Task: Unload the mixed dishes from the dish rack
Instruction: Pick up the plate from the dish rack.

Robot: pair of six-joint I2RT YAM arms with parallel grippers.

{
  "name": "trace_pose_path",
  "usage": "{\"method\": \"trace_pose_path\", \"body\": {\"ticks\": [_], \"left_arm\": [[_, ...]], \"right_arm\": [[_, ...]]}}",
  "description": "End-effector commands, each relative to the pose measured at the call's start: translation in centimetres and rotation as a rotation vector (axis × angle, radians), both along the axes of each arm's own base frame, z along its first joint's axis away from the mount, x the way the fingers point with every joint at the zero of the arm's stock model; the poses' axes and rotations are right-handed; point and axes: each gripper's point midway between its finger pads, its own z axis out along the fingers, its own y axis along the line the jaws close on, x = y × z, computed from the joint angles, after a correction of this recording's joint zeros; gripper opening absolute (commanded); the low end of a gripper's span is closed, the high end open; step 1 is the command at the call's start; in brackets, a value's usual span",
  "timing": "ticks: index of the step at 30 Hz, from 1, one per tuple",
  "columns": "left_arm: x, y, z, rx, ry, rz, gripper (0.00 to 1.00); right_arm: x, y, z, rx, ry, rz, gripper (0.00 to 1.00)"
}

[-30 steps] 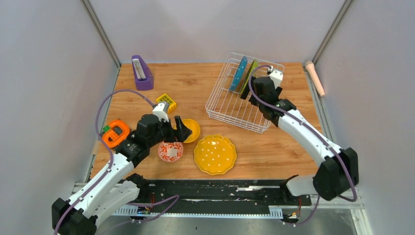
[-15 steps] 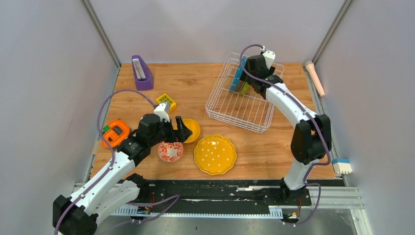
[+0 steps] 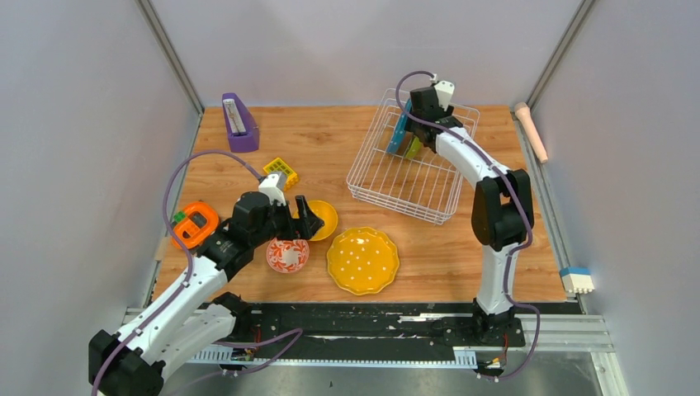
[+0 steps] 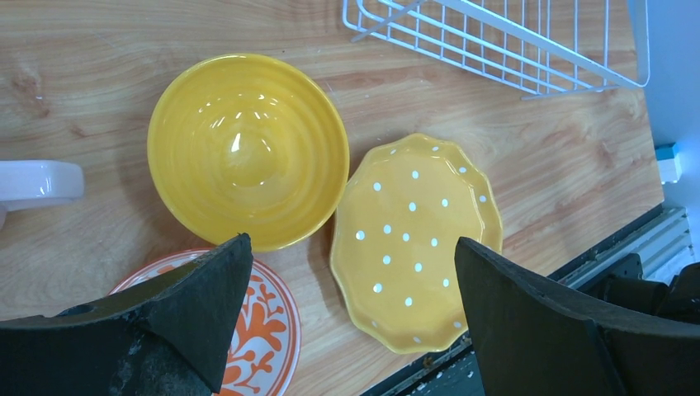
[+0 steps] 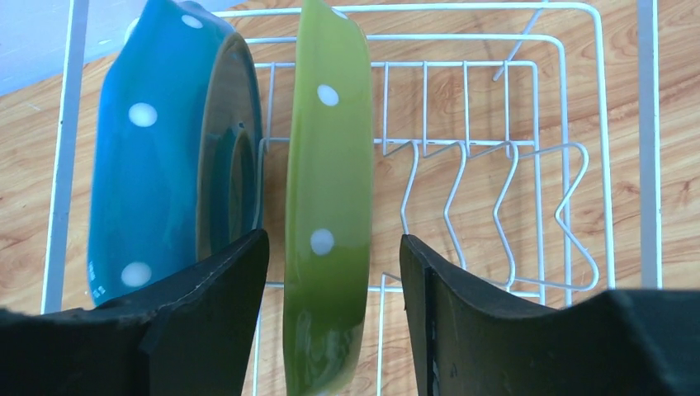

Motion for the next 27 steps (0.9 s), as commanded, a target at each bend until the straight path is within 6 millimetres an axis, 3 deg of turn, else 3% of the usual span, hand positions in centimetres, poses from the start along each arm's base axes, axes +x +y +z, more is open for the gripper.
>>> {"method": "trace_pose_path", "body": {"ticks": [1, 9, 12, 21, 25, 27], "left_arm": [[0.4, 0.2, 0.4, 0.015, -0.03, 0.005, 1.0], [0.5, 0.3, 0.3, 0.02, -0.028, 0.01, 1.0], [0.5, 0.3, 0.2, 0.023, -0.025, 0.012, 1.0], [0.6, 0.4, 0.1, 0.027, -0.021, 0.016, 1.0], [0.5, 0.4, 0.2, 0.025, -0.021, 0.015, 1.0], [0.5, 0.4, 0.2, 0.023, -0.021, 0.015, 1.0]], "right_arm": [[2.0, -0.1, 1.8, -0.013, -0.076, -0.036, 0.59], [2.3, -0.6, 0.9, -0.044, -0.075, -0.064, 0.51], [2.3, -0.7, 1.1, -0.046, -0.082, -0.062, 0.37], [2.4, -0.5, 3.1, -0.039, -0.117, -0.046, 0.16], [2.6, -0.4, 4.5, -0.056, -0.138, -0.025, 0.0], [2.7, -0.5, 5.1, -0.071, -0.149, -0.027, 0.0]]}}
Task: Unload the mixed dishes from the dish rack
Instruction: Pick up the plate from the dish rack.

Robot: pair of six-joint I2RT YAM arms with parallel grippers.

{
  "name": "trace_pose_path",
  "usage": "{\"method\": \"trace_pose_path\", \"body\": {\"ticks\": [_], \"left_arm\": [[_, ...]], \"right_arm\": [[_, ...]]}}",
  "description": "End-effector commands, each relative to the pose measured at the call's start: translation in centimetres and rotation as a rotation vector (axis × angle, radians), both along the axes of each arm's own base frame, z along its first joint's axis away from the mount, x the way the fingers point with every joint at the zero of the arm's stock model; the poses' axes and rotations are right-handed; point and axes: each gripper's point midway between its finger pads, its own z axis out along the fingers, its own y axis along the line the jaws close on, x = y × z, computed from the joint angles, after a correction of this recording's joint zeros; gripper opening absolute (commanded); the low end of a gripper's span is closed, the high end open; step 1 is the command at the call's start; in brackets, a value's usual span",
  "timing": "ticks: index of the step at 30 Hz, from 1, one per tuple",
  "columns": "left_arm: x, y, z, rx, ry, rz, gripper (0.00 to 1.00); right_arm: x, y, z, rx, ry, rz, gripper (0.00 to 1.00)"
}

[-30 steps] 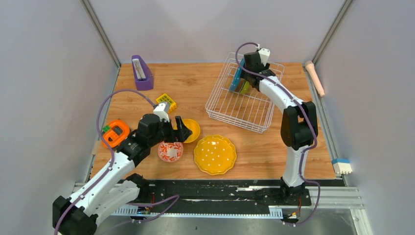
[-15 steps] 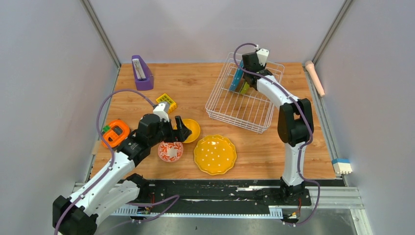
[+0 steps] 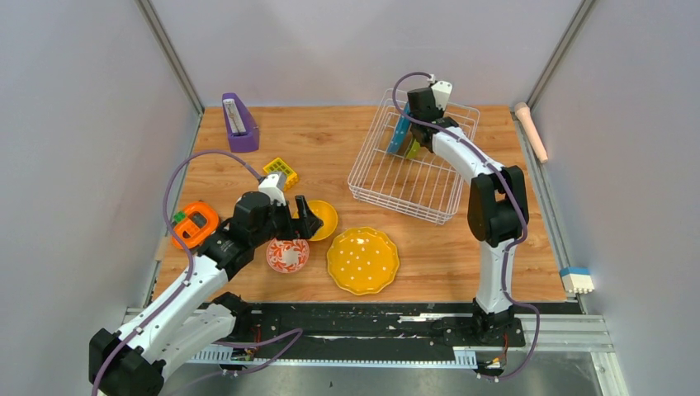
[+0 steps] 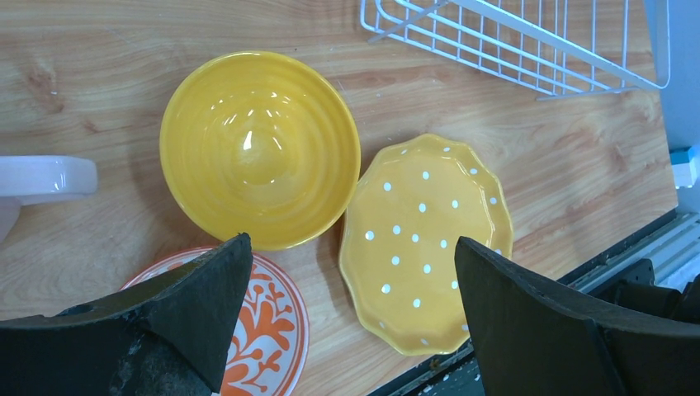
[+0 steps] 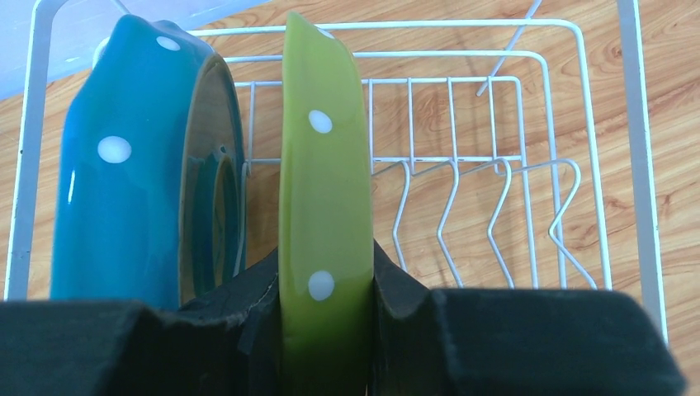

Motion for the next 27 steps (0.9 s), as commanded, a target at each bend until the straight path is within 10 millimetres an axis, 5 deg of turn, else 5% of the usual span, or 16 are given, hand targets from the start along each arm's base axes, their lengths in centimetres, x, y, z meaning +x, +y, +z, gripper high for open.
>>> {"method": "trace_pose_path", "body": {"ticks": [1, 17, 27], "left_arm": [[0.3, 0.0, 0.6, 0.003, -0.028, -0.003, 1.0], [0.4, 0.1, 0.5, 0.01, -0.025, 0.004, 1.0], [0.6, 0.1, 0.1, 0.017, -0.012, 0.006, 1.0]], "right_arm": [[1.3, 0.3, 6.5, -0.024, -0.139, 0.018, 0.0], [1.8, 0.2, 10.7, -0.159, -0.203, -0.015, 0.0], [0.2, 0.0, 14.9, -0.131, -0.27, 0.005, 0.0]]}}
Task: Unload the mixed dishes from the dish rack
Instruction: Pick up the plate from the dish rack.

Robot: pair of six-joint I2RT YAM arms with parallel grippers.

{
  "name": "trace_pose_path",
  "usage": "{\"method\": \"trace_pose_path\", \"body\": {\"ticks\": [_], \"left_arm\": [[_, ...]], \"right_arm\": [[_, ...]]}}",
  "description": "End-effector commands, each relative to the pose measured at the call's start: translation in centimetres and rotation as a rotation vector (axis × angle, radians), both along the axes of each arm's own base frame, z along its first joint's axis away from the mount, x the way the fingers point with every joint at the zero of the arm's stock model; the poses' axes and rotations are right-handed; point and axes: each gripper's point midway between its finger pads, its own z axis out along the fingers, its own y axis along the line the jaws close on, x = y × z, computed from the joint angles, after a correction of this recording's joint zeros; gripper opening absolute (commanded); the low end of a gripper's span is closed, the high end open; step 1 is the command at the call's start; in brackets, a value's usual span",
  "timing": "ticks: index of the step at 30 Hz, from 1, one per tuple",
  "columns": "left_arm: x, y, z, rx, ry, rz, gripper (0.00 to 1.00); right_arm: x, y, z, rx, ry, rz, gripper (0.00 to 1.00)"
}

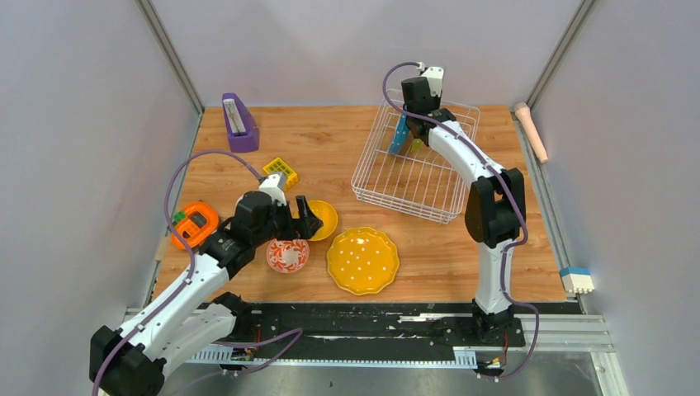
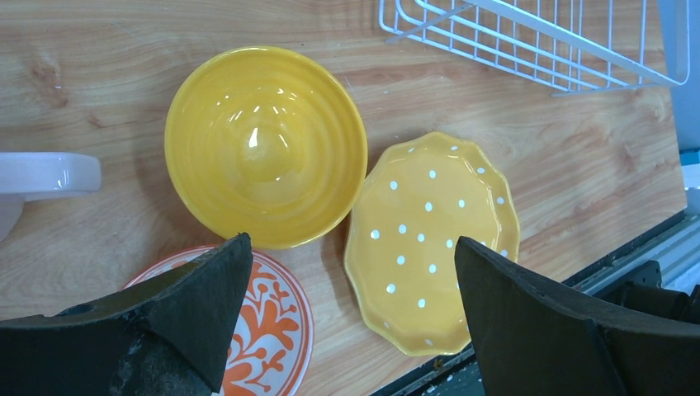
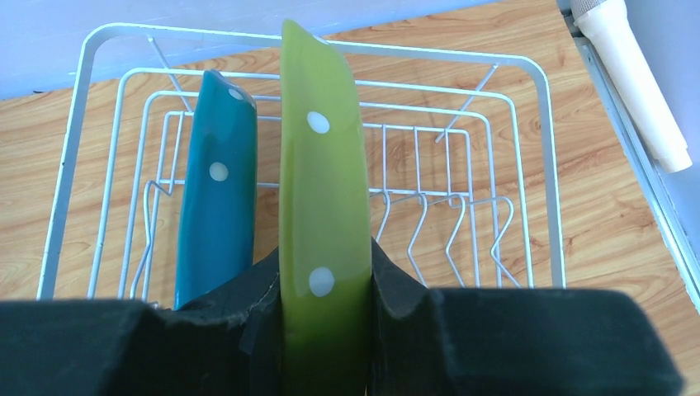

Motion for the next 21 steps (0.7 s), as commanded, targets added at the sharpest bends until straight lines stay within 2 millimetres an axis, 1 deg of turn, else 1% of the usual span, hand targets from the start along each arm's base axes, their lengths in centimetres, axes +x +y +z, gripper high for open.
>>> {"method": "trace_pose_path", "body": {"ticks": [1, 8, 12, 14, 18, 19, 20, 21], "left_arm": [[0.5, 0.0, 0.4, 0.007, -0.02, 0.0, 1.0], [0.4, -0.1, 0.5, 0.003, -0.022, -0.004, 1.0], [0.4, -0.1, 0.6, 0.0, -0.024, -0.007, 1.0], [0.4, -0.2, 0.6, -0.003, -0.024, -0.007, 1.0], [0.3, -0.2, 0.7, -0.007, -0.026, -0.008, 1.0], [0.3, -0.2, 0.7, -0.008, -0.027, -0.009, 1.0], [0.3, -0.2, 0.8, -0.01, -0.028, -0.01, 1.0], [0.3, -0.3, 0.7, -0.011, -0.027, -0.011, 1.0]], "right_arm": [[-0.2, -0.3, 10.5, 0.067, -0.255, -0.013, 0.0], [-2.3, -0.2, 14.0, 0.133, -0.329, 0.029, 0.0], [-3.1, -0.6, 16.1, 0.138, -0.371, 0.031, 0.0], [-3.4, -1.0, 16.7, 0.13, -0.381, 0.025, 0.0], [-4.4, -1.8, 16.8, 0.116, -0.382, 0.009, 0.0], [-4.7, -1.9, 16.7, 0.117, -0.383, 0.008, 0.0], [-5.3, -2.1, 17.1, 0.125, -0.393, 0.007, 0.0], [-5.7, -2.3, 17.0, 0.13, -0.393, 0.008, 0.0]]}}
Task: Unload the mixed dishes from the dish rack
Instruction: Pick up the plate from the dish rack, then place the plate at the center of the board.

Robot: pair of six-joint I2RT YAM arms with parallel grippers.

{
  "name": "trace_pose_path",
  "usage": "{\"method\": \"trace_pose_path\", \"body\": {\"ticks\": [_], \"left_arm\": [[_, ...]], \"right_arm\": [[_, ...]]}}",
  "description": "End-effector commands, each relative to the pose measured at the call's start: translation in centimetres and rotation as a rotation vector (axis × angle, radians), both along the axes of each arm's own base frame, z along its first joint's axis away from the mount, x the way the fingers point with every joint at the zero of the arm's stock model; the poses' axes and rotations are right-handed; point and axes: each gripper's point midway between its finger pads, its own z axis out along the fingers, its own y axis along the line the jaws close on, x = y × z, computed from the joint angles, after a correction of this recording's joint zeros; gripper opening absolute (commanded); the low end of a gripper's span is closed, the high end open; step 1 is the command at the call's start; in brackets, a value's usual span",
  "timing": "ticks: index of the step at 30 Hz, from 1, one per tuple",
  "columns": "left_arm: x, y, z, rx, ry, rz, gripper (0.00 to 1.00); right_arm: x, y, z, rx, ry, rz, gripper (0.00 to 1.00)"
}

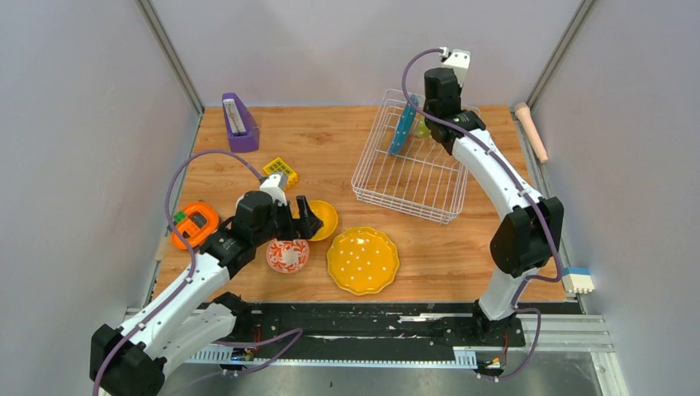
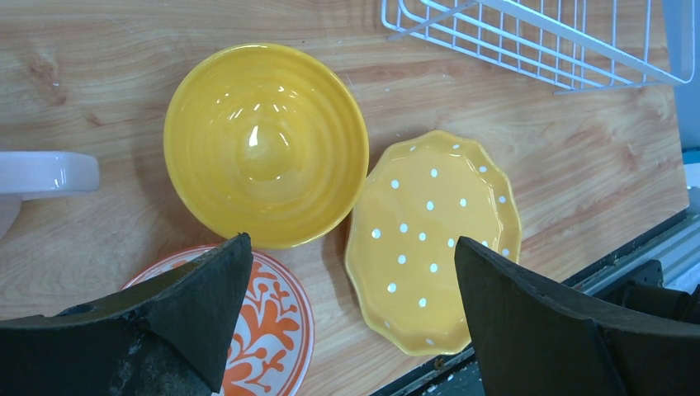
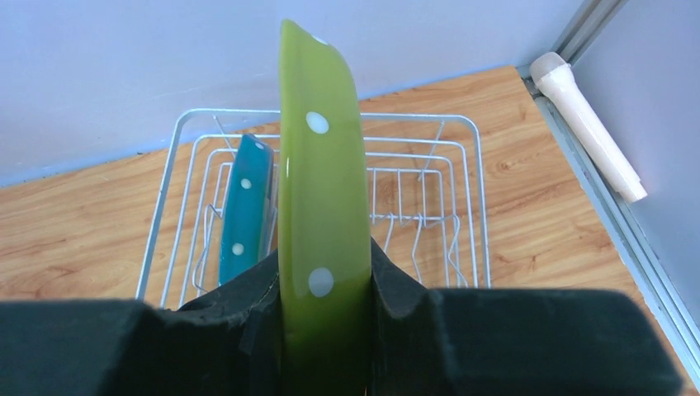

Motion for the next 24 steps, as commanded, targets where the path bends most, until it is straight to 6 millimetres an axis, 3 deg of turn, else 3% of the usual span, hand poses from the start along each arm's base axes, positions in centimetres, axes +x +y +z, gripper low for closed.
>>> {"method": "trace_pose_path", "body": {"ticks": [1, 6, 13, 16, 24], "left_arm": [[0.3, -0.3, 1.1, -0.019, -0.039, -0.012, 1.0], [0.2, -0.5, 1.1, -0.025, -0.038, -0.021, 1.0], [0.2, -1.0, 0.9, -0.035, -0.026, -0.044, 1.0], [0.2, -1.3, 1.0, -0.047, -0.025, -0.055, 1.0], [-0.4, -2.3, 2.0, -0.089, -0.048, -0.122, 1.0]], "right_arm": [[-2.1, -1.3, 6.2, 0.068, -0.195, -0.027, 0.0], [-6.0, -1.8, 5.8, 0.129, -0.216, 0.006, 0.0], [-13.0, -1.3, 8.4, 0.285, -0.317, 0.164, 0.0], [-15.9, 0.4, 7.4, 0.368, -0.307, 0.292, 0.0], [-23.3, 7.1, 5.7, 0.596, -0.208, 0.734, 0.0]]}}
